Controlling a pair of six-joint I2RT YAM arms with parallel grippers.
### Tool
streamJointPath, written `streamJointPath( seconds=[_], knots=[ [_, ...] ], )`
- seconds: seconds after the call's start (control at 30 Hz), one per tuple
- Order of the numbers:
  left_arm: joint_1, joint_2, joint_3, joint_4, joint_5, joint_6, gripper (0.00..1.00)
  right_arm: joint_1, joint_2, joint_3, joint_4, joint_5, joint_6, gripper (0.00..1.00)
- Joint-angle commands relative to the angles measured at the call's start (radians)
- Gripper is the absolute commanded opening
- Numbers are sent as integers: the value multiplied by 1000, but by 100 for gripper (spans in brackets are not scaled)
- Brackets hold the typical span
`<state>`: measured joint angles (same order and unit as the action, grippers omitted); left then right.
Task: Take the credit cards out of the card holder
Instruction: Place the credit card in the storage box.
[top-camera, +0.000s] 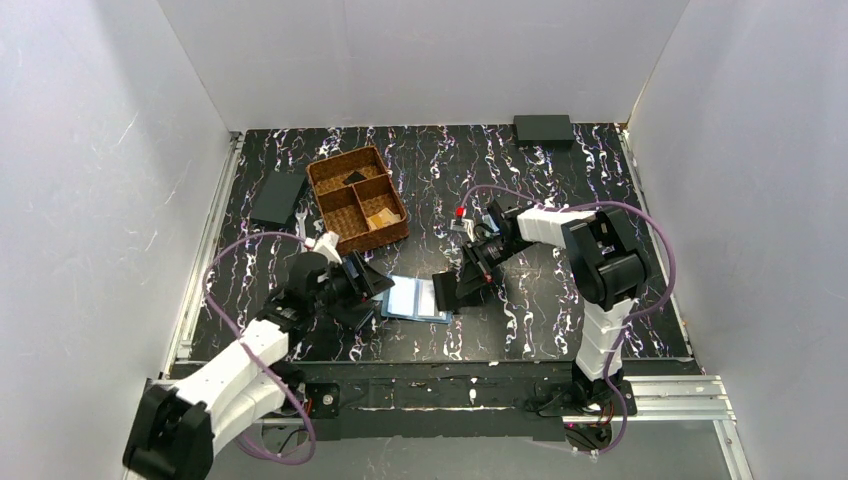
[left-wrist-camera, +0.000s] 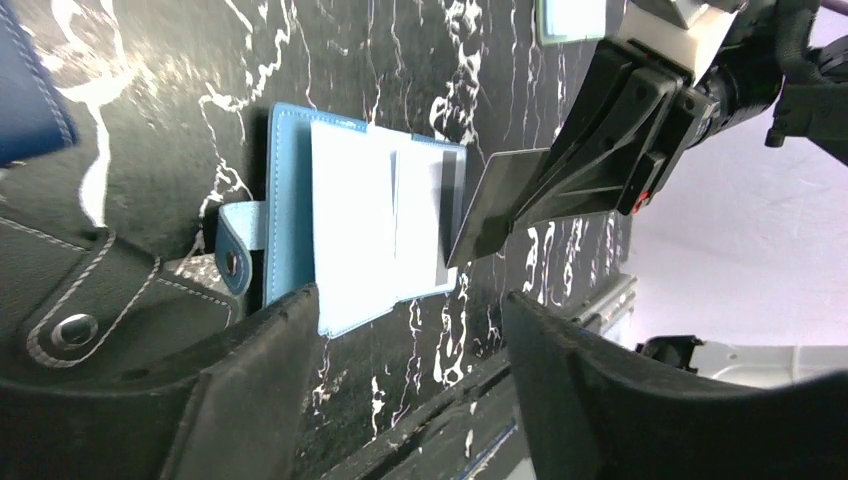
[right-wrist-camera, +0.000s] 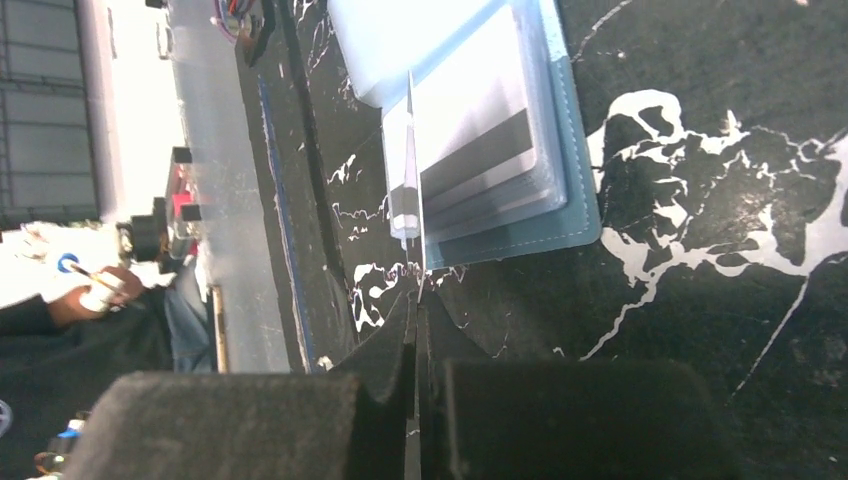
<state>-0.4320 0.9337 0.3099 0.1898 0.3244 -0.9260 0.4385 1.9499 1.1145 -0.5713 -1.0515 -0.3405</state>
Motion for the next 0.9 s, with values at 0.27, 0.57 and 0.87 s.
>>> streamJointPath(
  seconds=[0.27, 0.57, 0.87],
  knots=[
    [17, -231, 95, -42, 144, 67, 98, -6, -119, 100, -314, -67, -407, 1],
    [-44, -11, 229, 46, 276, 116, 98, -20, -154, 114, -369, -130, -467, 1],
    [-242, 203, 296, 165, 124, 173, 91, -49, -169, 113, -398, -180, -497, 1]
  ],
)
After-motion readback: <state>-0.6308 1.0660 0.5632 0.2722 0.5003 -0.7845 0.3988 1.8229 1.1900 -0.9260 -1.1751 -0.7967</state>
